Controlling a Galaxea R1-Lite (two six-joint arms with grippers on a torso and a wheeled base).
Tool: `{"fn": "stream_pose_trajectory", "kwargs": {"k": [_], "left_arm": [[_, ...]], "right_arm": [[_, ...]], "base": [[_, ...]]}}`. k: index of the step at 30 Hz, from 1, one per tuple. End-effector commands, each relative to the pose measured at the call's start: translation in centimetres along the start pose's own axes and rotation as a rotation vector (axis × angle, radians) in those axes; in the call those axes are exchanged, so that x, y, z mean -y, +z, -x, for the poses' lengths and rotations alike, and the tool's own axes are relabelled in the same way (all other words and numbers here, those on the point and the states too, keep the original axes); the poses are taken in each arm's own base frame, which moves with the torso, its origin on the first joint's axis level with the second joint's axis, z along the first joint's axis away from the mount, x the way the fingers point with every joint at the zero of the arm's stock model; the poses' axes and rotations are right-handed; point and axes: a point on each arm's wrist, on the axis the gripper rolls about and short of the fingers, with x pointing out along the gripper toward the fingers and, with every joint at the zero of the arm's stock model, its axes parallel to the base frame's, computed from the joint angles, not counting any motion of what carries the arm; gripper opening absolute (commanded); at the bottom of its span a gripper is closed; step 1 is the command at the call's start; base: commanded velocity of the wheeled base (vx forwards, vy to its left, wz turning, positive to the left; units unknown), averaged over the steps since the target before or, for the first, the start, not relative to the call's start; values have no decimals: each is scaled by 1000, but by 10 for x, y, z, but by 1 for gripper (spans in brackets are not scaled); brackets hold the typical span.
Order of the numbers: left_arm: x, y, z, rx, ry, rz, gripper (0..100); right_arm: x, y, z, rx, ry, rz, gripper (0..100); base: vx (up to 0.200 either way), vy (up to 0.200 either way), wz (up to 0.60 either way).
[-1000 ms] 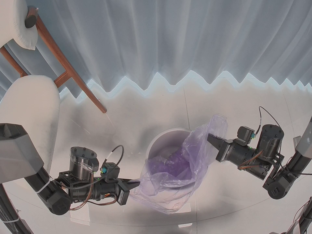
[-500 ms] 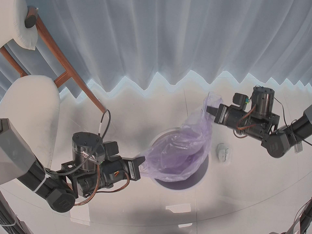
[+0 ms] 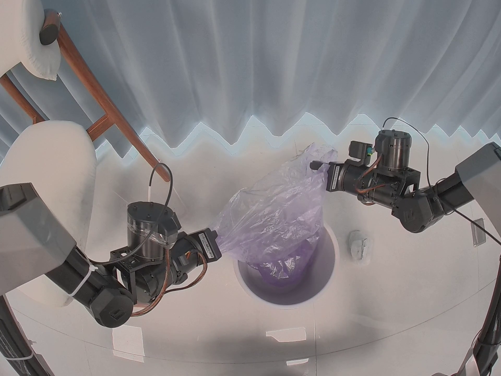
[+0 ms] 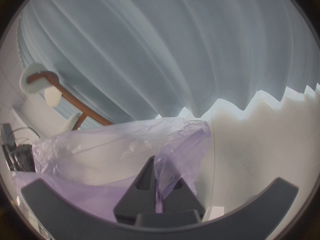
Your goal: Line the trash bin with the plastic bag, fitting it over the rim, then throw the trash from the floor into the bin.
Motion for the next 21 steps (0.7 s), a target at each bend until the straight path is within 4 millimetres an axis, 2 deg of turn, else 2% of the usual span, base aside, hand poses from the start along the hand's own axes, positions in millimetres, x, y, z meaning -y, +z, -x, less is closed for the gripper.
{"fn": "stream_pose_trajectory", "kwargs": {"k": [1,3,7,12,16,21], "left_arm": [[-10,-7,-6,-16,53,12,0],[-18,-11,-11,-10,109,10,0],[-21,-14,-14,2,145,7,0],[-23,-15,-17,4,153,9,0],[-29,-12,-19,21,184,14,0],[-23,-12,-21,29,160,32,0]], "right_arm": [[4,-32,-6,-68,5,17,0],[0,-38,7,-67,38,19,0],[-6,-50,35,-87,99,10,0],[8,-79,61,-127,55,-20,0],[7,-87,73,-77,58,-15,0],[3,-88,78,-19,66,-61,0]], "base": [[0,0,0],[0,0,0],[0,0,0],[0,0,0],[0,0,0],[0,0,0]]}}
